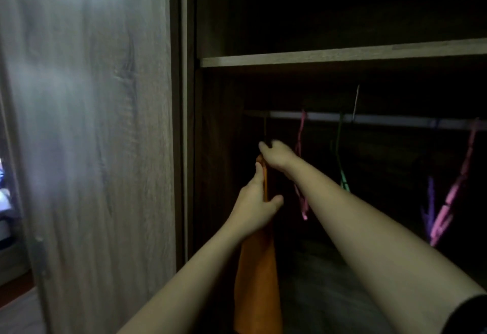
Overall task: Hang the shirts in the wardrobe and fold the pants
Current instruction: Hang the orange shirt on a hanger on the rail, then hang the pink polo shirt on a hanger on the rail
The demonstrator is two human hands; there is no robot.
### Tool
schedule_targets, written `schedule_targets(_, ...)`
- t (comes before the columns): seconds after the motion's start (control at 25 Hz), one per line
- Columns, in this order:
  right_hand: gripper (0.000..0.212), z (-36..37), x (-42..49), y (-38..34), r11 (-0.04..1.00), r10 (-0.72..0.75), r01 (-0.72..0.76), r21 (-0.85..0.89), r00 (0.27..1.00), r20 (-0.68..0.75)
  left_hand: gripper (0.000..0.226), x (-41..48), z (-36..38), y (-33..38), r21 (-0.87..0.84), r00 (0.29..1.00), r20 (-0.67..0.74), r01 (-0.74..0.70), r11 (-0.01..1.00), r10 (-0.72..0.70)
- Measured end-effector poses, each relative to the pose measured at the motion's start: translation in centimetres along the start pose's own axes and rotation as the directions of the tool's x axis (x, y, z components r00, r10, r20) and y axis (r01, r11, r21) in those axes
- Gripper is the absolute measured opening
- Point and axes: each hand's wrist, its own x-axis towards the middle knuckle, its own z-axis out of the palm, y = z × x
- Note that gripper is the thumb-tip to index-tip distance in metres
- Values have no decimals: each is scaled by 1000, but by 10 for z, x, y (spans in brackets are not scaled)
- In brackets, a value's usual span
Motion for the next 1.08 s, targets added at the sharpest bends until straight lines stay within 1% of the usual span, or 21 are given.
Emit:
schedule_targets(0.04,42,0,-11,-3,996,-82,86,36,990,-113,84,-10,-4,0,15,1000,-13,-21,1000,21)
schedule_targets(0.08,38,3,-27,-8,979,-155,180,96,962,-227,81,-24,-9,-2,27,999,-29,-35,999,35)
schedule_targets(0.16,30,19,-63,-15,911,-252,357,206,878,-407,73,-60,-22,-13,45,997,-66,-29,999,32)
schedule_targets(0.2,27,34,-82,-18,879,-280,416,232,846,-455,69,-81,-30,-24,64,996,-90,-11,998,17)
schedule_targets(0.24,25,54,-101,-18,860,-299,448,243,829,-472,64,-103,-39,-38,100,993,-122,11,995,2)
schedule_targets(0.32,25,104,-138,-16,842,-322,474,257,825,-465,57,-150,-62,-72,172,984,-175,65,983,-35)
schedule_targets(0.4,26,162,-171,-14,837,-339,469,283,849,-406,52,-199,-90,-111,238,970,-227,141,961,-86)
schedule_targets(0.56,22,280,-227,-24,873,-325,341,348,940,-104,50,-305,-164,-189,341,910,-313,373,863,-270)
schedule_targets(0.68,20,339,-255,-36,889,-313,269,372,947,64,51,-360,-225,-232,347,836,-402,516,783,-373)
schedule_targets(0.76,18,371,-269,-44,890,-325,254,379,936,136,49,-391,-268,-261,413,795,-456,587,696,-400)
schedule_targets(0.8,17,385,-276,-47,899,-323,244,365,930,174,50,-406,-287,-278,457,786,-453,610,647,-421)
schedule_targets(0.84,16,398,-282,-48,912,-315,233,338,926,210,54,-421,-302,-295,518,786,-425,618,591,-450)
schedule_targets(0.88,17,410,-287,-49,922,-304,222,317,922,238,63,-434,-314,-310,592,790,-379,607,530,-482)
schedule_targets(0.96,16,428,-296,-53,934,-286,203,294,919,273,81,-453,-326,-335,718,801,-307,550,427,-514)
schedule_targets(1.0,16,434,-298,-57,938,-282,199,285,915,288,80,-460,-326,-343,748,806,-294,529,401,-514)
schedule_targets(1.08,13,447,-297,-68,943,-274,190,272,909,314,71,-465,-323,-352,780,816,-284,501,374,-503)
